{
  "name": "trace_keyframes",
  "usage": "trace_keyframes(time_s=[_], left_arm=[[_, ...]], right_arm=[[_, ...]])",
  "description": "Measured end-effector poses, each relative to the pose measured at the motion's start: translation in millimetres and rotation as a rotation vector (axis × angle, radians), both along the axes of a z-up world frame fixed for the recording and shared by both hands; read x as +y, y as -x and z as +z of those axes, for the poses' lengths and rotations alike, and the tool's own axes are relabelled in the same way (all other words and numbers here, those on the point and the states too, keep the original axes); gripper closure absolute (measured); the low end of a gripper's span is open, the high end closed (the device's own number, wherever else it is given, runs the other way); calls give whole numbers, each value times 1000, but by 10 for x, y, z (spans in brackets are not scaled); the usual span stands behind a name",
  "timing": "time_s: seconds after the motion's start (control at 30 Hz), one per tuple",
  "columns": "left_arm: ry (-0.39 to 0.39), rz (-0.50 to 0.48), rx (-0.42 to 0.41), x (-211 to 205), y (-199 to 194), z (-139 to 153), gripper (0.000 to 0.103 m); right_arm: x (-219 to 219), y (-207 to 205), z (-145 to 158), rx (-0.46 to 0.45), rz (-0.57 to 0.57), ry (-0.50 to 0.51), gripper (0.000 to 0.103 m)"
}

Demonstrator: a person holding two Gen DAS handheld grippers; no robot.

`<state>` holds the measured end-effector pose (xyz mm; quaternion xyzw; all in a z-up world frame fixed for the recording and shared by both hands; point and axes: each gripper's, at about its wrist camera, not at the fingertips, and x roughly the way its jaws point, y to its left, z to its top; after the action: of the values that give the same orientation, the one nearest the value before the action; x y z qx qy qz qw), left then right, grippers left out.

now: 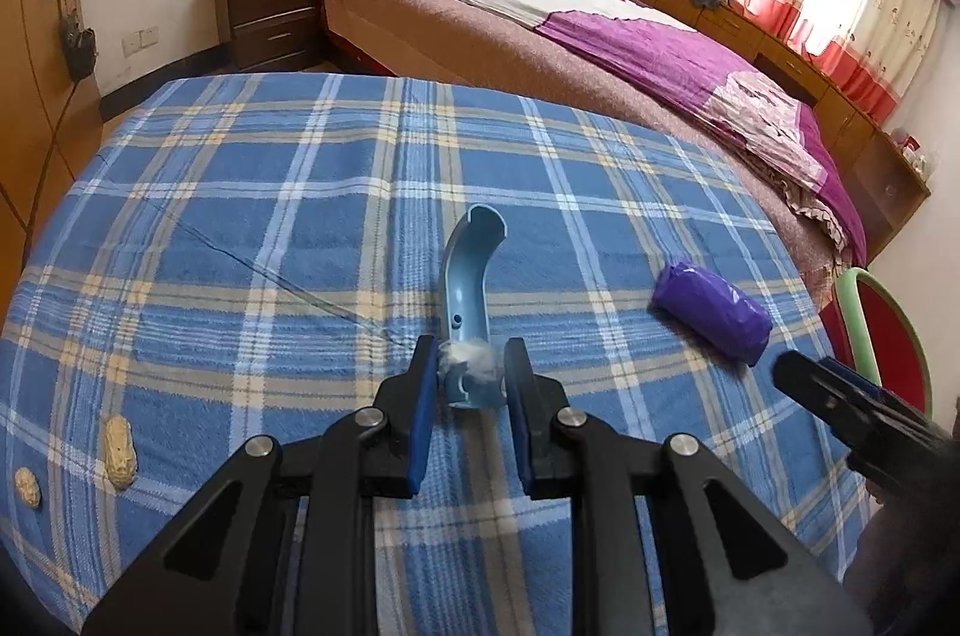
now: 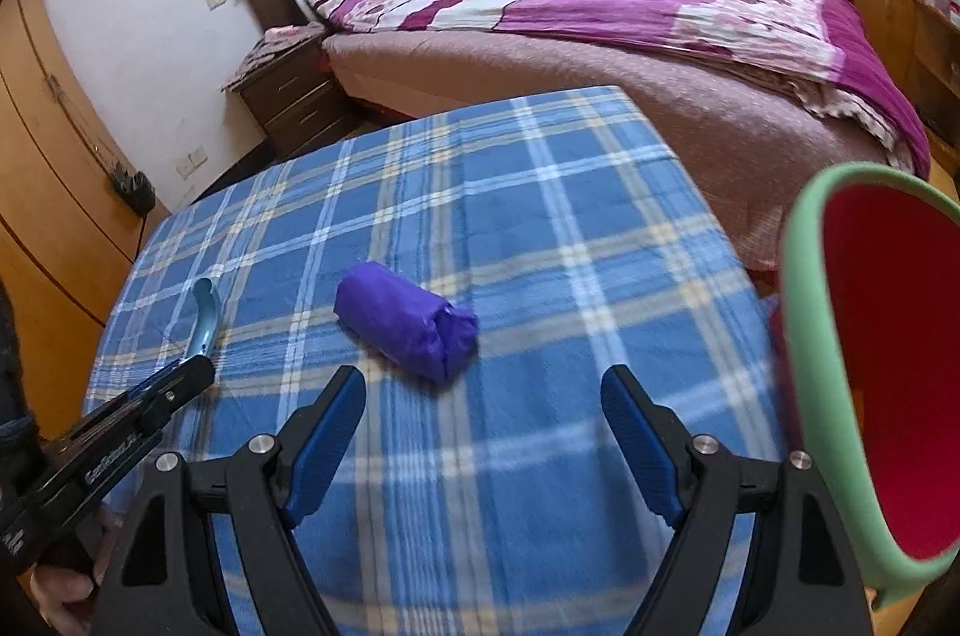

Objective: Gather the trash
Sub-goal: 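Grasp the purple rolled bag with the right gripper and lift it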

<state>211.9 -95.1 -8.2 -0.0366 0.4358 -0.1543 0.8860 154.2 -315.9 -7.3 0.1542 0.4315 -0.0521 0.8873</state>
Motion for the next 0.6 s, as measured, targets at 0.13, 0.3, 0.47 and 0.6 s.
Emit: trace_keyframes(time_s=[0.13, 0.3, 0.47, 0.6], left_arm=[[8, -2, -1, 7, -9, -2, 81], [13, -7, -2, 4, 4, -4, 81], [18, -12, -4, -11, 19, 4, 81], [20, -17, -8, -30, 40, 28, 81]], right_arm=[[100, -171, -41, -5, 36, 35, 28], [183, -341, -85, -8, 79, 77, 45], [263, -347, -121, -5, 121, 106, 76], [221, -258, -112, -5, 120, 55, 83]])
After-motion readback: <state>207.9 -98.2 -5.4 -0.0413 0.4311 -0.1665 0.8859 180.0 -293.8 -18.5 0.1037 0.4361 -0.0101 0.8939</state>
